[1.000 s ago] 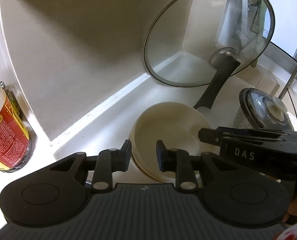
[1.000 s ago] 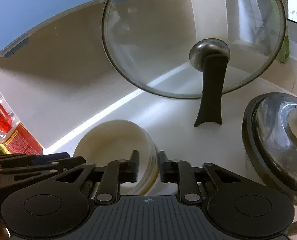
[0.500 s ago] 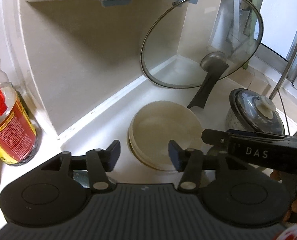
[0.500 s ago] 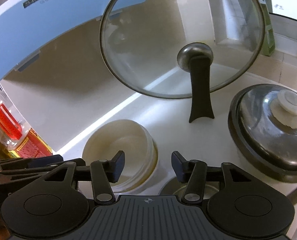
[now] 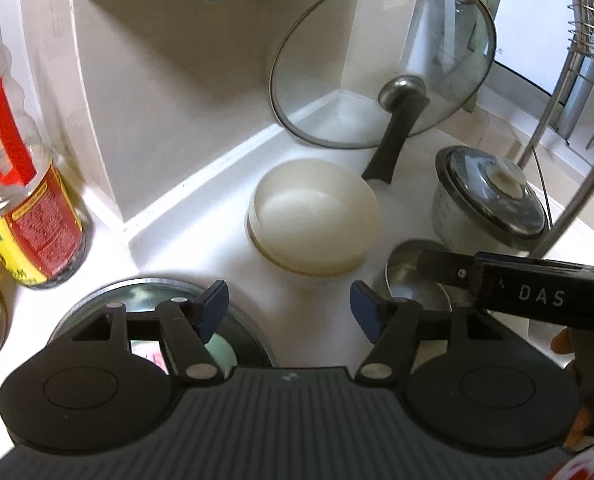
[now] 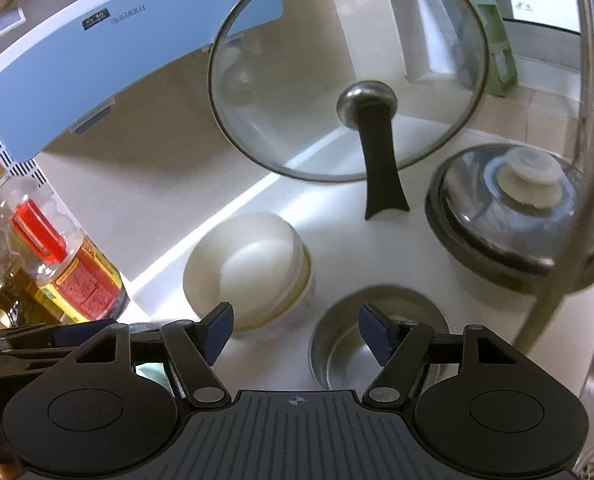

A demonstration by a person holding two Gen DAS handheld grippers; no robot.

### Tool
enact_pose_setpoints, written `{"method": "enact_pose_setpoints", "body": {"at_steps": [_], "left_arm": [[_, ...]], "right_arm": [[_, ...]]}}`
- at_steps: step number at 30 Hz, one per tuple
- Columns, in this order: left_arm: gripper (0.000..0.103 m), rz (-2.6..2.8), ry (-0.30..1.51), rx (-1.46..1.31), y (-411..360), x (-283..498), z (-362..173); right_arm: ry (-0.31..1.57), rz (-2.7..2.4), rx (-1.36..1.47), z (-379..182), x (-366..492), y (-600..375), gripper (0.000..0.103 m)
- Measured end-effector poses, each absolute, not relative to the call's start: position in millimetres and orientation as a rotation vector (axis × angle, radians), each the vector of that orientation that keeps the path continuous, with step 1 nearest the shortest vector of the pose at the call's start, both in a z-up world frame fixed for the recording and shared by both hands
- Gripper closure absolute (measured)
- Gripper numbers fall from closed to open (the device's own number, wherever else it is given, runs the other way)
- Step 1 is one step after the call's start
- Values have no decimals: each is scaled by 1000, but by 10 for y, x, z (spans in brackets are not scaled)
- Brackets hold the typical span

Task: Organize plates and bowls
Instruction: 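Withdraw the right gripper from the stacked bowls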

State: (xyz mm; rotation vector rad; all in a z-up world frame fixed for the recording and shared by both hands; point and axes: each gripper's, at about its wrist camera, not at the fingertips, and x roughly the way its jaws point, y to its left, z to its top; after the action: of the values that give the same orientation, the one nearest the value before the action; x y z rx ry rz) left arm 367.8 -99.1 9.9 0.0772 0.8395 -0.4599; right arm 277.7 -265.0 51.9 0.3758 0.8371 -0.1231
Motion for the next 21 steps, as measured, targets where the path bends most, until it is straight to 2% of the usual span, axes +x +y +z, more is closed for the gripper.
{"method": "enact_pose_setpoints", "body": {"at_steps": [21], "left_arm": [[37, -498, 883, 94, -982, 3132, 0]], "right_arm": [[916, -153, 405, 467, 2074, -2632, 33]]}}
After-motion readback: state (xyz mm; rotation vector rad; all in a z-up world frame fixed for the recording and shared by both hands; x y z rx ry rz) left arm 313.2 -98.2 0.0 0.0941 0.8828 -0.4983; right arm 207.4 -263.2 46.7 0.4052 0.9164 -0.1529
